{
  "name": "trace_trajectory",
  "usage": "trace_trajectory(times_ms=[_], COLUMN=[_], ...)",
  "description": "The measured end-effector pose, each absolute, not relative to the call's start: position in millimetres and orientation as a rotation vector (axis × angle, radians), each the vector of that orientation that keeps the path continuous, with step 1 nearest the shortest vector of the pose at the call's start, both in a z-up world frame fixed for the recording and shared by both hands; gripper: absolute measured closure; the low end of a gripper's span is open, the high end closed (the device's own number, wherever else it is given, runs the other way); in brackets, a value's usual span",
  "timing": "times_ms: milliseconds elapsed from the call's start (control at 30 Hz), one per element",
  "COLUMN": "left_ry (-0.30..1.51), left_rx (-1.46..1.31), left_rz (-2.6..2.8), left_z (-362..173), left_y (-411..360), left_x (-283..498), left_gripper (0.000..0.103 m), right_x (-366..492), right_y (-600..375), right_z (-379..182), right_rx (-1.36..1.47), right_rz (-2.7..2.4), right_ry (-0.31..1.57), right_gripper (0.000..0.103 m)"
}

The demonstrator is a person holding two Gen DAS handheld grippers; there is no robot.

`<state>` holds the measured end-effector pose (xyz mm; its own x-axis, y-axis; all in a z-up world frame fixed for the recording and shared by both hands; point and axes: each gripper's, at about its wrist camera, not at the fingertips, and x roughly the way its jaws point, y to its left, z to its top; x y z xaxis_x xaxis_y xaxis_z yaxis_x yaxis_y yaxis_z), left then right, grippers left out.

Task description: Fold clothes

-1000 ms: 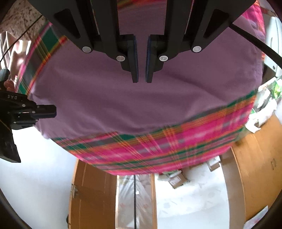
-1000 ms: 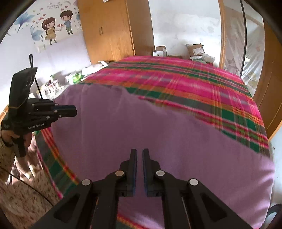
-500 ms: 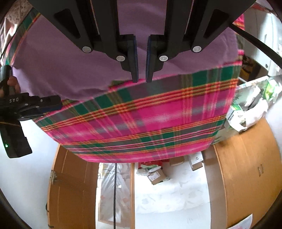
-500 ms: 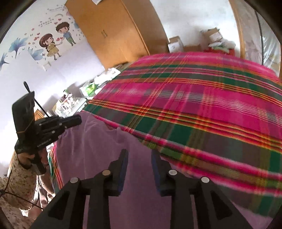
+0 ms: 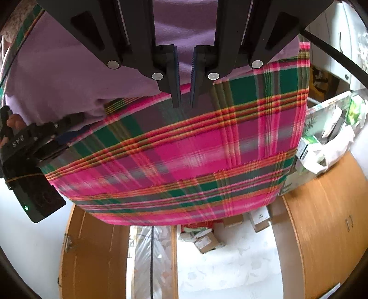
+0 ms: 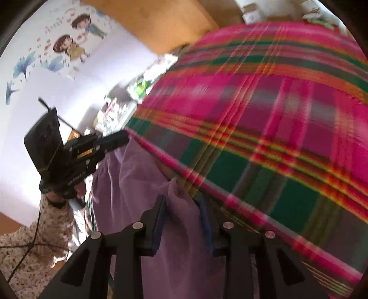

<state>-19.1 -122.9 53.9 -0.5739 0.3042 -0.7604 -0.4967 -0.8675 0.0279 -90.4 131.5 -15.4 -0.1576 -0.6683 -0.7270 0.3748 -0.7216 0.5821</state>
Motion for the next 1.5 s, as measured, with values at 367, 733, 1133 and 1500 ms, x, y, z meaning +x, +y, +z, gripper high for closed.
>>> trace_trajectory(times_ms=[367,733,1133,1500], left_ry=[0.321,0.263,0.245,0.331], left_rx=[-1.169,-1.155,-1.010,-0.934], left_rz=[2.436,2.479,2.322,2.133], left_z=[36,43,67,63], left_y=[-135,-136,-105,-76], left_x=[-17,-6,6,11], left_gripper=[0.094,0.094,0.094,0.092], right_x=[-42,7,-36,-80], right_y=[126,96,106,139], right_z=[25,18,6,14], right_rx=[1.202,1.201,1.261,1.208], right_rz=[-2.012,-1.908,-1.928,-2.030], right_ry=[-0.236,-0.184,-0.358,-0.505], right_gripper=[0.099,0.100,0.073,0.099])
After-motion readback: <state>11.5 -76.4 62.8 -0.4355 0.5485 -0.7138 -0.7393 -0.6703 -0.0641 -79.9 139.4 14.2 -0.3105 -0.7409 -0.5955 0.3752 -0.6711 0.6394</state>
